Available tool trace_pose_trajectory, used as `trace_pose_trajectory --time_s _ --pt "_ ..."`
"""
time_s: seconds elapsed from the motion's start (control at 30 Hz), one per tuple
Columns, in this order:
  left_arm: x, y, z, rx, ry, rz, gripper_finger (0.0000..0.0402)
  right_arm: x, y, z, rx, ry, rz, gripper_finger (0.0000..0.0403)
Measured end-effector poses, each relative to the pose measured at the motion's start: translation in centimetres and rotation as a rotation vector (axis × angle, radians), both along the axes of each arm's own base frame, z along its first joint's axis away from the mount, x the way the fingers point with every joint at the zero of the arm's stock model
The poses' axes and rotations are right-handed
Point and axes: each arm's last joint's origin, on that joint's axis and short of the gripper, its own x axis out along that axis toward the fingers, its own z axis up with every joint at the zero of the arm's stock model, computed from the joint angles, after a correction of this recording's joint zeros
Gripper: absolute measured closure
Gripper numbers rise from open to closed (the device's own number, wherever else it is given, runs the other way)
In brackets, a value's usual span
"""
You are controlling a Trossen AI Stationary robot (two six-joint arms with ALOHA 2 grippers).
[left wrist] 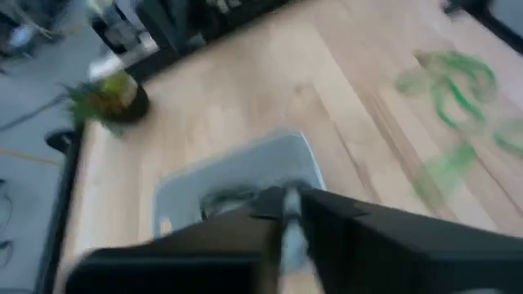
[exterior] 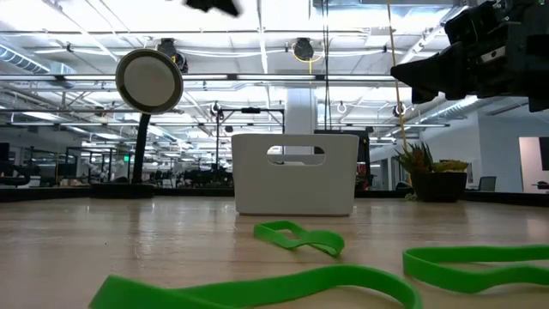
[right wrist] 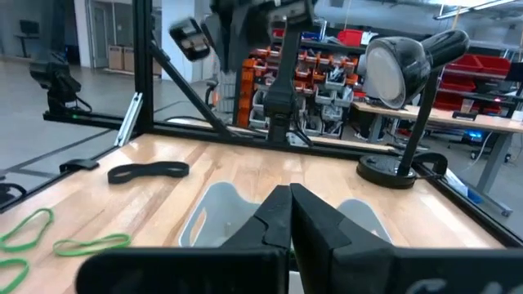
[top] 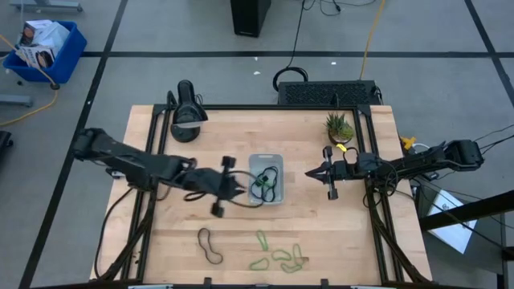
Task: Pick and place rubber bands into bin
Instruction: Put the green rubber band into the gray bin
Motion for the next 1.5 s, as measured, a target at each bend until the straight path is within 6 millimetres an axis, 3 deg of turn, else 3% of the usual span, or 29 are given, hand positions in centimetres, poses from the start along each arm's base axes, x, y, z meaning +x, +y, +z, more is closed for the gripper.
trace_pose_trajectory --time_s 0.2,0.33,0.47,0.63,0.87,1.07,1.23,1.5 --pt "-5.5 -0.1 -1.7 -0.06 -0.157 -0.007 0.0389 0.0 0.0 -0.1 0.011 0.008 0.004 0.0402" --pt "-9.0 0.9 -5.0 -0.109 -0.287 -0.069 0.0396 0.0 0.0 -0.1 0.011 0.008 0.004 0.0402" --pt "-11.5 2.4 -8.9 -0.148 -0.43 -0.07 0.0398 0.0 0.0 0.0 0.011 0.002 0.004 0.0402" --pt "-13.9 3.7 -10.1 -0.179 -0.57 -0.108 0.0399 0.0 0.0 -0.1 0.011 0.016 0.004 0.0403" --pt "-16.2 4.5 -8.7 -0.228 -0.585 -0.149 0.0399 0.0 0.0 -0.3 0.012 0.03 0.004 0.0403" --pt "-16.7 4.4 -9.9 -0.21 -0.55 -0.138 0.04 0.0 0.0 -0.3 0.032 0.033 0.005 0.0403" --pt "-16.7 4.2 -12.2 -0.219 -0.535 -0.141 0.0401 0.0 0.0 -0.3 0.046 0.034 0.006 0.0403" --pt "-16.7 4.3 -12.8 -0.248 -0.558 -0.106 0.0396 0.0 0.0 -0.6 0.042 0.07 0.012 0.0403"
